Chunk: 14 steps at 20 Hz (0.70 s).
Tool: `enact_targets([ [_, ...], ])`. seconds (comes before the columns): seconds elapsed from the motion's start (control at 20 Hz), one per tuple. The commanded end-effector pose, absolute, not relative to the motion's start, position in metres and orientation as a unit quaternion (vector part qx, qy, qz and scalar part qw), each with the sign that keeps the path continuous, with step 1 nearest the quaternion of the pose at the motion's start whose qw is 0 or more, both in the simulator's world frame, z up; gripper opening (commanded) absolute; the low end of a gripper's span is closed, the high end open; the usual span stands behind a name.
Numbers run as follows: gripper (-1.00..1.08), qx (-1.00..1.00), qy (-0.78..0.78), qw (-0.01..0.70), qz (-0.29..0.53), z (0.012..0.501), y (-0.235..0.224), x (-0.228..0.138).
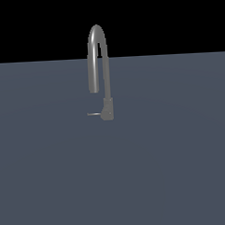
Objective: Turn on the faucet by rotating a designated handle.
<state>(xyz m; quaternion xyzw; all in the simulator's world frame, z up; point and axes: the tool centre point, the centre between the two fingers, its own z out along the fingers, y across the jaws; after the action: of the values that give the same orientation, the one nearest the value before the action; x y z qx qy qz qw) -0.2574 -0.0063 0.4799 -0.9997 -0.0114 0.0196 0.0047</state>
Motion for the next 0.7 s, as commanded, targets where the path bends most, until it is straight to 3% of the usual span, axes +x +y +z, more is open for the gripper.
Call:
enact_targets([
  [0.0,-1.0,-1.0,-0.011,0.005,0.02,0.48,-0.006,-0.257],
  [0.65,-1.0,-0.993,-0.091,-0.072,0.024,0.462,0.008,-0.229],
])
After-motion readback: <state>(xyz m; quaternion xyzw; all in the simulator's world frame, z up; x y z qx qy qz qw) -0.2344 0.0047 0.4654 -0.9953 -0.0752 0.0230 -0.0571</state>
